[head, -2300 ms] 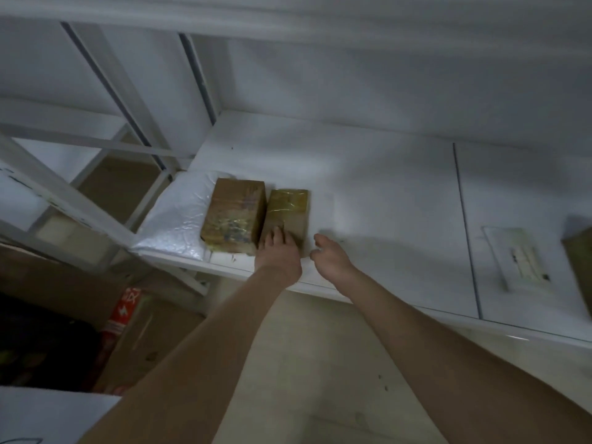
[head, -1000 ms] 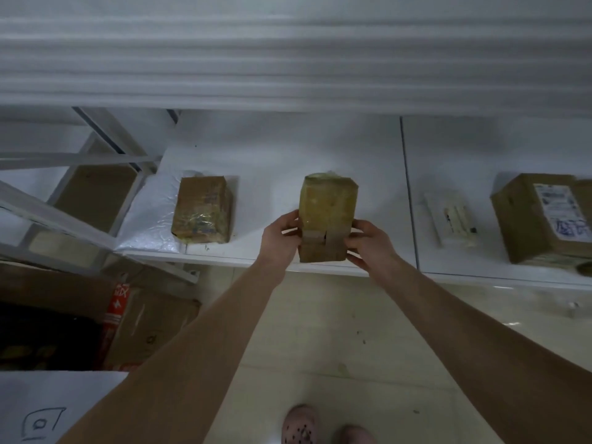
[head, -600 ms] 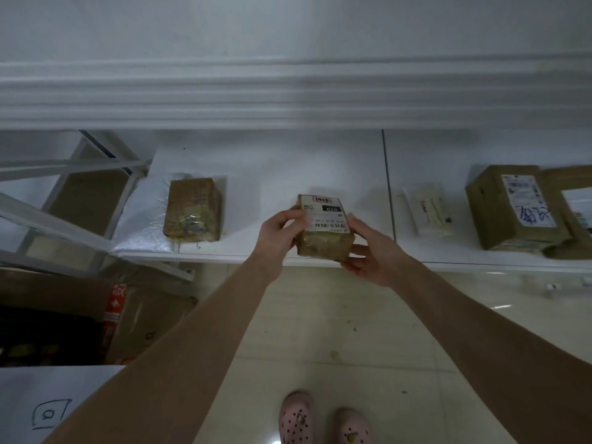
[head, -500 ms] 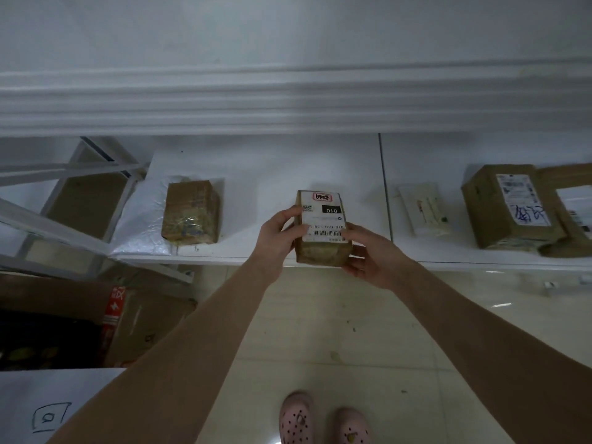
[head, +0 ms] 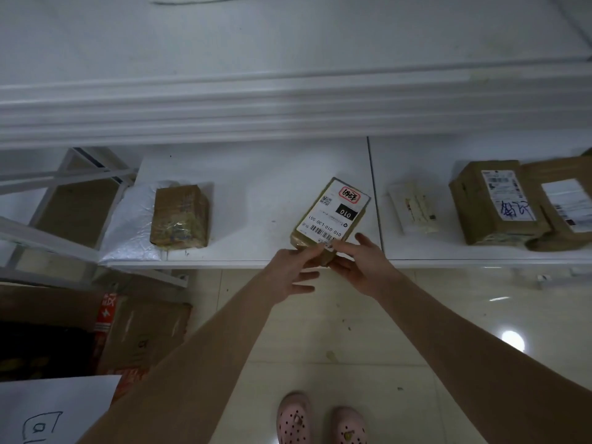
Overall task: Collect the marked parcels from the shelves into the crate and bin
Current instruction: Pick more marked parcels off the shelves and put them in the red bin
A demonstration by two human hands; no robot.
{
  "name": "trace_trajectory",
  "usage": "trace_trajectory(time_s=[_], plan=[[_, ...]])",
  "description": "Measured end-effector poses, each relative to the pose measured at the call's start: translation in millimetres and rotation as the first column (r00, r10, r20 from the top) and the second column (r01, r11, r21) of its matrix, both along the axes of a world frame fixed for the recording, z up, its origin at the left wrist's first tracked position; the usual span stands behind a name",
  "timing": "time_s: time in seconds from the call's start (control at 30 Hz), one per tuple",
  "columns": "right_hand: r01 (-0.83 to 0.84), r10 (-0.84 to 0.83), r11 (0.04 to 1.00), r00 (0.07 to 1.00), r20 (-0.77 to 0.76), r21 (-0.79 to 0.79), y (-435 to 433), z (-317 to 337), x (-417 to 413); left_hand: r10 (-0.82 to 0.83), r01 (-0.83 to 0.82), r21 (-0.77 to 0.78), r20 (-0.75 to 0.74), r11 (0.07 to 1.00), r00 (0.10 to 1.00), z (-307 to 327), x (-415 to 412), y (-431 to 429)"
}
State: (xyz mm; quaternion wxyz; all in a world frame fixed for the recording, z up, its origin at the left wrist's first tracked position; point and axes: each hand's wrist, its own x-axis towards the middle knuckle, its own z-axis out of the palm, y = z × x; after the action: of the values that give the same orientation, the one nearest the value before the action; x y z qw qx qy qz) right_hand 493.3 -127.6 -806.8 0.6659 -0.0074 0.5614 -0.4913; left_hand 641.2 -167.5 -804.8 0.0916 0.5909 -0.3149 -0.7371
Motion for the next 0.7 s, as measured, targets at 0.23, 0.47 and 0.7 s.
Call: trace_trajectory(time_s=[0.23, 0.47, 0.7], plan=[[-0.076, 0.101, 0.993, 0.939, -0.329, 0.087, 11.7, -3.2, -28.6, 0.145, -0.144, -0.129, -0.001, 0.981, 0.989, 8.9, 6.8, -17.3], [-0.304, 0.271, 0.953, 0.873, -0.405, -0.018, 10.0, 19.7, -26.4, -0.010, 0.049, -0.285, 0.136, 0.957, 0.991, 35.0, 25.5, -23.0], [-0.276, 0.271, 0.961, 0.936, -0.224, 0.008, 18.8, 31.8, -0.1, 0.266, -0.268, -0.333, -0.052, 0.904, 0.963, 49.0, 27.0, -11.2]])
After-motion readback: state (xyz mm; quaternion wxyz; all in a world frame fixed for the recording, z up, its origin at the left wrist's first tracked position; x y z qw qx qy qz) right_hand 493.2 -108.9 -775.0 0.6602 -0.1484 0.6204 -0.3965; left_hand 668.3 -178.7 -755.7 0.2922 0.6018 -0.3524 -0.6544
